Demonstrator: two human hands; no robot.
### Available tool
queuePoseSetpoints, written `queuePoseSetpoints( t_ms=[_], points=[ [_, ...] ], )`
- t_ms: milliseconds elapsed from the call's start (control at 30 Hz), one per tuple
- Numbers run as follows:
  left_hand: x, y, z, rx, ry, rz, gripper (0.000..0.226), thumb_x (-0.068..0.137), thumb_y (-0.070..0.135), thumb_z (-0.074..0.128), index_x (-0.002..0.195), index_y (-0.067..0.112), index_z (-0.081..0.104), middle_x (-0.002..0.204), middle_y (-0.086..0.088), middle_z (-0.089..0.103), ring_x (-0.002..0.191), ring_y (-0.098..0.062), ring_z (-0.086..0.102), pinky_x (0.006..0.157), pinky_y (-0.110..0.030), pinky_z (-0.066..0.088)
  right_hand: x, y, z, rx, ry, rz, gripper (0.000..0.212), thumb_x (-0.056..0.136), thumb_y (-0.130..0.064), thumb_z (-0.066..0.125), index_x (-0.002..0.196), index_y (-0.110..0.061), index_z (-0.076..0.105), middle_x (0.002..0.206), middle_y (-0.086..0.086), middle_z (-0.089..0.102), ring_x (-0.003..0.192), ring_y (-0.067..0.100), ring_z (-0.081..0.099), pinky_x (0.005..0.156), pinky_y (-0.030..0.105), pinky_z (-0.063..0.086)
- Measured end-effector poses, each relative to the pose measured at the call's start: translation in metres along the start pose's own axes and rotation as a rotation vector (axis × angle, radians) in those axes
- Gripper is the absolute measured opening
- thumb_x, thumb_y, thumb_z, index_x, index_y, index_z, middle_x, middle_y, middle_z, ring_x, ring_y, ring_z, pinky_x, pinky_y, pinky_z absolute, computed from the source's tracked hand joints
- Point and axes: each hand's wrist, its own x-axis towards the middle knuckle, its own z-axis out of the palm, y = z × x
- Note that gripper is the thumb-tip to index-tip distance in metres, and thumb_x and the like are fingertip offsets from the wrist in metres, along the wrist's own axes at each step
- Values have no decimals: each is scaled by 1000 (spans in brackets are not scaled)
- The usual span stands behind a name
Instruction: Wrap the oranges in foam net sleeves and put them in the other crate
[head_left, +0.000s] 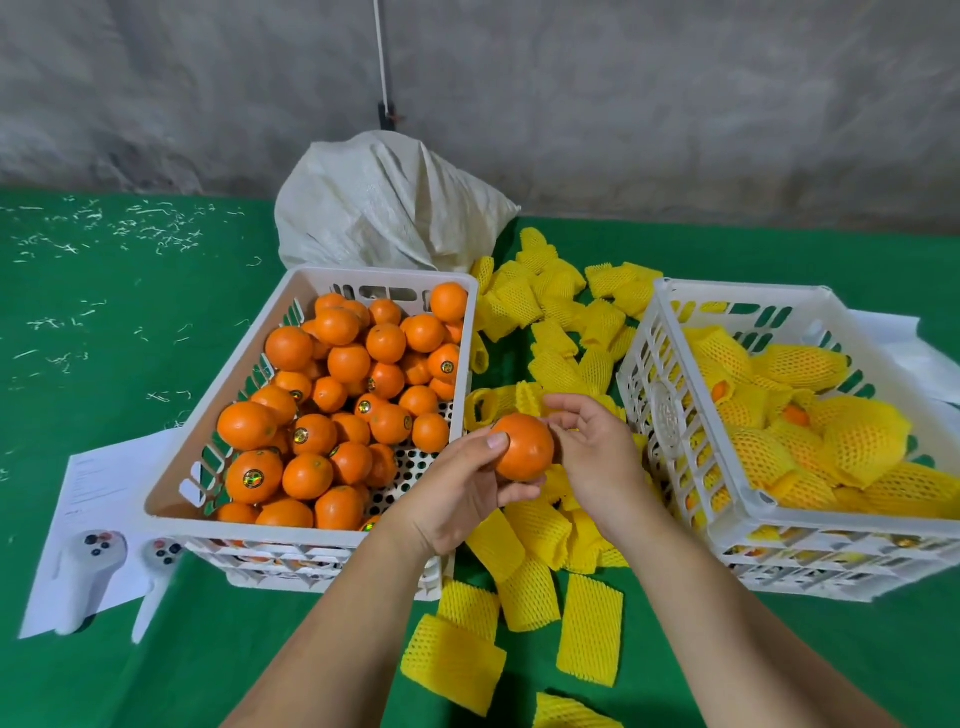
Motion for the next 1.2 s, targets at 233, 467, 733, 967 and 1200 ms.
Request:
queuePoseSetpoints(
  t_ms=[233, 467, 733, 967, 1200],
  points=[
    [5, -4, 5, 27, 193, 162, 77, 73, 53, 91, 129, 8, 66, 123, -13, 74, 111, -27, 71, 90, -36, 62, 3, -9, 0, -125, 79, -126, 13, 102, -17, 61, 102, -30, 64, 100, 0, 71, 81, 7, 61, 70, 26, 46],
    [7, -12, 1, -3, 314, 298, 88, 84, 31, 86, 153, 38, 32, 147, -22, 55, 127, -32, 65, 104, -48, 57, -25, -16, 17, -269, 74, -375, 23, 99, -13, 61, 117, -24, 71, 102, -21, 63, 95, 3, 63, 75, 13, 50],
    [19, -14, 3, 317, 193, 233, 86, 84, 18, 71, 161, 24, 33, 108, -4, 68, 82, -14, 65, 81, -28, 56, -22, -22, 8, -416, 121, -439, 16, 100, -15, 60, 114, -15, 67, 107, -8, 52, 95, 10, 58, 78, 21, 48],
    [4, -16, 13, 291, 250, 435, 42, 93, 35, 81, 132, 33, 67, 117, 5, 76, 101, -13, 71, 82, -23, 58, -31, -42, -3, -608, -20, -619, 16, 101, -19, 58, 115, -15, 66, 110, -3, 56, 96, 10, 56, 76, 24, 48],
    [4, -16, 5, 201, 360, 365, 36, 79, 29, 77, 113, 33, 66, 112, -18, 69, 100, -27, 67, 83, -34, 58, -48, -26, 9, -659, 76, -606, 44, 93, -15, 65, 135, -23, 59, 131, -5, 43, 121, 19, 45, 91, 30, 49]
  ],
)
